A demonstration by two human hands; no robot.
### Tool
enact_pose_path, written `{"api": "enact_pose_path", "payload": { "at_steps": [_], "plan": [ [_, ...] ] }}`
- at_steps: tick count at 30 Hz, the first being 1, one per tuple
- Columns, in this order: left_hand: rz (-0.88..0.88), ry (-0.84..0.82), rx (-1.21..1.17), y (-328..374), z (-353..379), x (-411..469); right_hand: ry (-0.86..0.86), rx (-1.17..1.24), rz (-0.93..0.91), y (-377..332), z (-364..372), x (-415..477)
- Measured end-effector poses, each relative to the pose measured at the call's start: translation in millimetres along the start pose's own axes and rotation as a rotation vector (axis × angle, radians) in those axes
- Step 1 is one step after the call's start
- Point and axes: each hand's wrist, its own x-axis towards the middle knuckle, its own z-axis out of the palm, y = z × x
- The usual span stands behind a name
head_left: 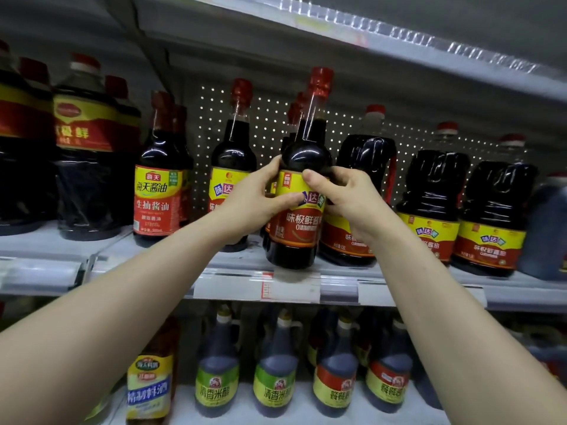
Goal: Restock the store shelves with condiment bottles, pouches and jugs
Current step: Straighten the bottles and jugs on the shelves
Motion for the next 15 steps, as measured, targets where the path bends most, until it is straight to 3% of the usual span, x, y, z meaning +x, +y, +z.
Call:
{"api": "enact_pose_path", "payload": {
  "at_steps": [7,15],
  "plan": [
    [-0.019,0.004,-0.019,-8,2,0,0.022,-0.005,-0.013,3,2,-3],
    [-0.011,-0.058,0.202,-23,11,-35,0.086,-0.130,-0.029,34,10,-41]
  ]
}}
